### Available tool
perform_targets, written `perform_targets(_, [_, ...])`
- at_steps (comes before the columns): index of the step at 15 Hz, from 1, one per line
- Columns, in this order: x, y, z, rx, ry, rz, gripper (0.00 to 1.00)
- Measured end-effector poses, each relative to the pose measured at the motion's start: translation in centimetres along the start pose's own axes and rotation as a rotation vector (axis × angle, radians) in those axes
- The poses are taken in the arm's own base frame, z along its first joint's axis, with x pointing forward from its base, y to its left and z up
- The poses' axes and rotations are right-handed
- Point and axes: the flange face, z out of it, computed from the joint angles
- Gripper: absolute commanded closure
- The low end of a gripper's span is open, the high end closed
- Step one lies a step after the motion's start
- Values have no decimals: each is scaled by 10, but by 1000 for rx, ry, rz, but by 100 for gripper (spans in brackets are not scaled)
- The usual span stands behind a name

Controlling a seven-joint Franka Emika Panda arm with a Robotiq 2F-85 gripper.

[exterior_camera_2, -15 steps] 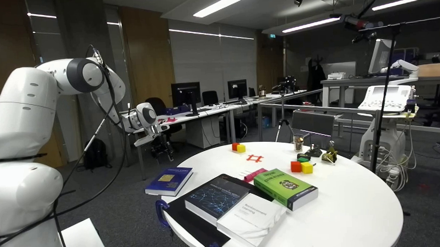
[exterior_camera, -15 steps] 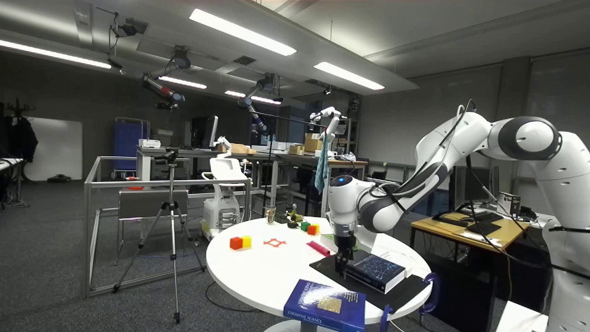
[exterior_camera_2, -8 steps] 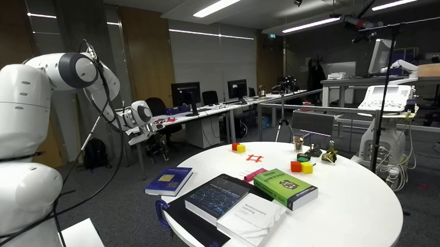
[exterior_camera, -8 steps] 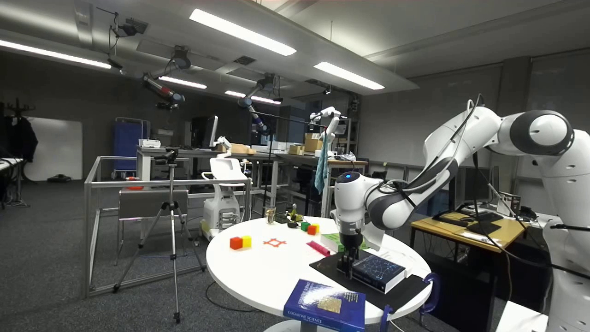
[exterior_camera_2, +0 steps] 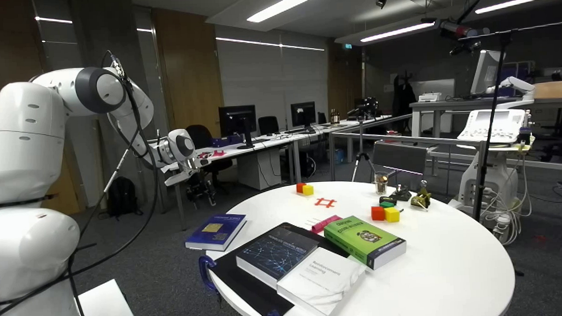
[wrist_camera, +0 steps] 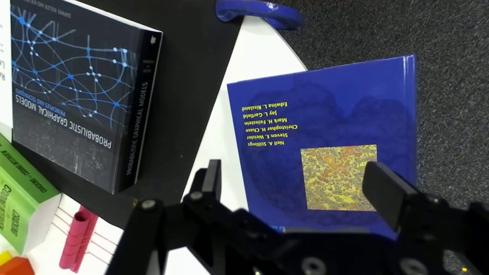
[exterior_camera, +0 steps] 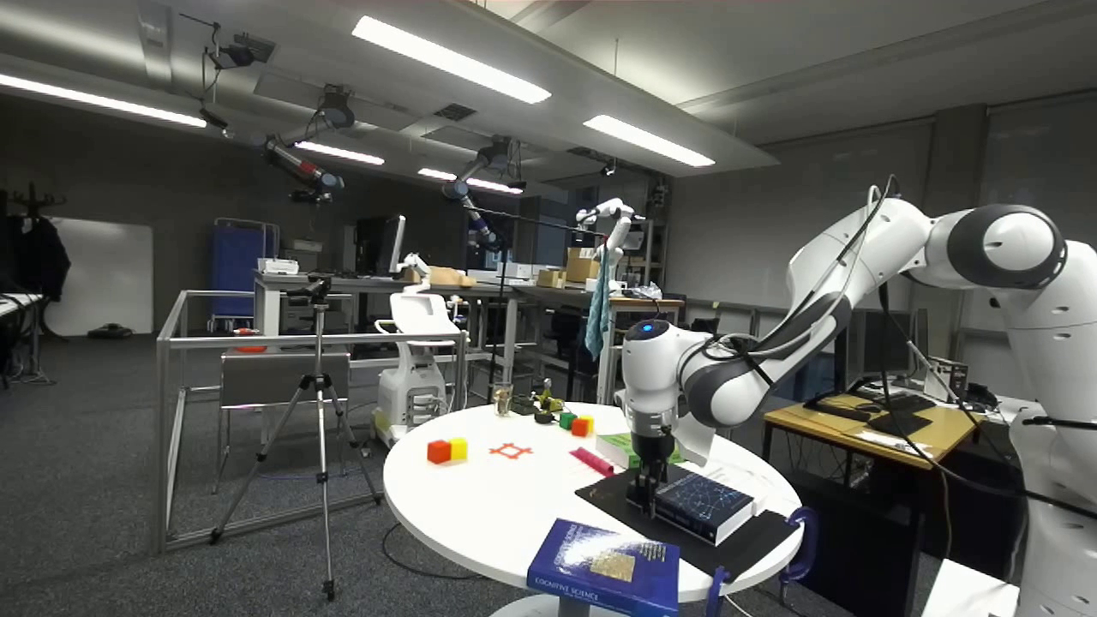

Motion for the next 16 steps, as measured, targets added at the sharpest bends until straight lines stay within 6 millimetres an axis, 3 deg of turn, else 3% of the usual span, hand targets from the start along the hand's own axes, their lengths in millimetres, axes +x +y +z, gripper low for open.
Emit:
perform_targets(8, [7,-31,-16,-83,57,66,0])
perform_targets(16, [14,-93,-6,-181,-12,144,0])
